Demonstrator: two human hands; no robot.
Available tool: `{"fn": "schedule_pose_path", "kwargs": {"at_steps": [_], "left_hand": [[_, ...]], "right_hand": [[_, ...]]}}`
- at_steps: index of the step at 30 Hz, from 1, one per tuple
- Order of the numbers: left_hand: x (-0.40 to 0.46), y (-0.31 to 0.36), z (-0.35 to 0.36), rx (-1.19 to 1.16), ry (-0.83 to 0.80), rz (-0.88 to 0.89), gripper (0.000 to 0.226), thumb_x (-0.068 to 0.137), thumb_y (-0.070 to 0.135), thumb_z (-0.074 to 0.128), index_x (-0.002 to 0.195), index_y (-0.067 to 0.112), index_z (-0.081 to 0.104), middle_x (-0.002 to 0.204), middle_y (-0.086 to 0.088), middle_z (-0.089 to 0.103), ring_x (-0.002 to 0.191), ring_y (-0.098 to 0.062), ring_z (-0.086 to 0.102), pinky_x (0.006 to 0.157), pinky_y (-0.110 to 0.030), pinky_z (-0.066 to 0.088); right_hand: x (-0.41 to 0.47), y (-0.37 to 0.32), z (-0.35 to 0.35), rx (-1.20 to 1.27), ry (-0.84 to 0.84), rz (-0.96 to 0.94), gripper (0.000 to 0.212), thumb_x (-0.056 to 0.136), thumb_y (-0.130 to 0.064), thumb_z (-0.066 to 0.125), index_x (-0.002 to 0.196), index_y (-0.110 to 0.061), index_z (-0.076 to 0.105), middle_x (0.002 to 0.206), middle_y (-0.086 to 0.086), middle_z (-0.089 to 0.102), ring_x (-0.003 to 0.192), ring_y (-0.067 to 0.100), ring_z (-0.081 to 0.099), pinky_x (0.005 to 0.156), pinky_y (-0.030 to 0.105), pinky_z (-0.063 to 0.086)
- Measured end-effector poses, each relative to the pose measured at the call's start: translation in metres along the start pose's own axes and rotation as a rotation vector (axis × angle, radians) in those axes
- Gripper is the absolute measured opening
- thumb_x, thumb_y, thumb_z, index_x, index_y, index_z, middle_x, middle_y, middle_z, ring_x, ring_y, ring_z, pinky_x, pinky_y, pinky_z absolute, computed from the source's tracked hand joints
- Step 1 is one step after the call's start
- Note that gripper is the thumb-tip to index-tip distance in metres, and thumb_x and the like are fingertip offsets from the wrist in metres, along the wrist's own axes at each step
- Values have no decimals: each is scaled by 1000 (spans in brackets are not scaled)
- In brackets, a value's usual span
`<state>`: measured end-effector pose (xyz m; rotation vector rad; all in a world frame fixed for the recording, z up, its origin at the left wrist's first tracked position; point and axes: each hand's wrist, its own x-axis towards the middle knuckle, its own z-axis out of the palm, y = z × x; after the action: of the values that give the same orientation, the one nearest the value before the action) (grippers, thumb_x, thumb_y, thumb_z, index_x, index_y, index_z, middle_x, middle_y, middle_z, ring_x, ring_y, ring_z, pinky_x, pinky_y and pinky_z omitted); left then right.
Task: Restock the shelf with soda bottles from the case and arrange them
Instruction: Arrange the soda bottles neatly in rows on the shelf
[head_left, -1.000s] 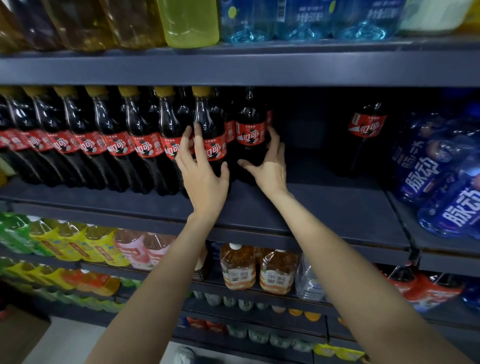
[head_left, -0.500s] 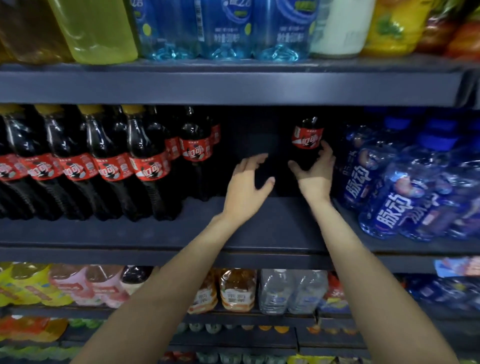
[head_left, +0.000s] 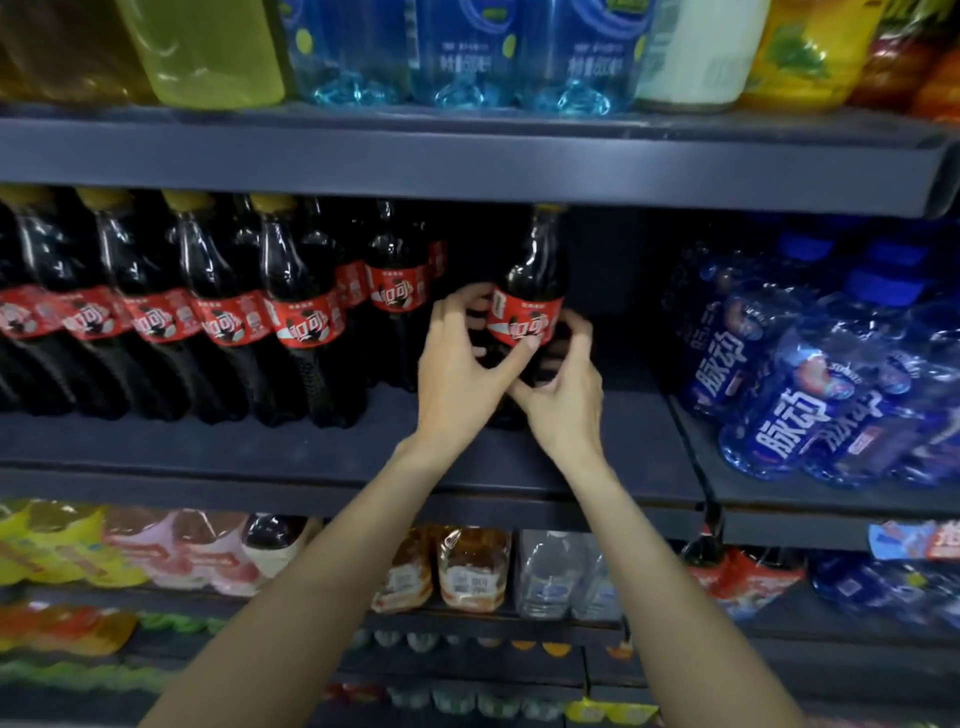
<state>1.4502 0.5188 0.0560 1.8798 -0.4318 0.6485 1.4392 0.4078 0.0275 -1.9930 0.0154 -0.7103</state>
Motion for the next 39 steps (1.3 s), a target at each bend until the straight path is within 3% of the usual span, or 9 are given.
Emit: {"fn": "schedule_pose_path", "kwargs": {"at_steps": [4,8,13,19,22,24,29,35,39], "left_hand": [[-12,-11,-40,131,171,11,57,81,37,72,127,15,47,118,5,49,103,-6,54,81,-26,51],[-20,-25,-71,210,207,43,57,82,36,73,128,12,48,118,8,48,103,-3,54,80,-21,53],[-21,-32,-86,288,232,69,55,83,25,73,130,11,47,118,10,45,103,-2,53,78,-10,49],[-15,-38,-98,491,276,68,51,81,27,72,126,15,51,118,3,53,103,-9,52,77,-23,49],[-15,-43,-101,557,361,90,65,76,33,76,130,10,50,127,-10,48,118,-20,42,95,-18,36],[-15,-45,-101,541,394,82,79,75,37,78,137,4,42,136,-18,40,124,-24,34,104,-11,22],[-16,-48,-96,452,335,37,95,77,37,77,147,0,25,147,-24,26,134,-30,25,101,3,4],[-15,-51,-95,469,358,31,96,77,39,77,148,1,25,148,-23,27,135,-32,27,100,3,7],[-15,-49,-94,529,372,6,95,79,46,74,149,5,24,149,-19,27,136,-30,28,96,-16,27]], "right_hand": [[-12,-24,37,74,-92,-34,74,71,-34,79,130,-30,33,100,-13,60,82,2,60,72,36,54],[-21,-37,67,81,-112,-75,75,70,-38,80,127,-28,32,95,-17,55,78,-3,55,66,29,52],[-19,-44,86,76,-88,-130,74,72,-38,78,130,-23,33,106,-8,58,91,10,59,70,36,52],[-16,-47,102,21,-63,-152,75,75,-43,73,134,-20,32,113,4,59,97,22,60,71,43,53],[-17,-44,105,4,-71,-183,78,75,-43,73,135,-18,30,118,7,56,104,24,57,75,46,53],[-16,-41,105,-12,-107,-202,86,74,-45,74,140,-14,28,127,12,49,114,28,48,87,45,49],[-4,-33,101,58,-286,-195,115,70,-42,79,151,-15,3,153,19,13,140,35,20,109,50,30],[0,-35,99,-35,-334,-226,108,73,-36,79,151,-20,6,158,10,6,141,30,24,104,52,39],[3,-33,94,-65,-359,-246,111,72,-41,79,151,-22,4,159,7,4,141,28,25,102,50,41]]}}
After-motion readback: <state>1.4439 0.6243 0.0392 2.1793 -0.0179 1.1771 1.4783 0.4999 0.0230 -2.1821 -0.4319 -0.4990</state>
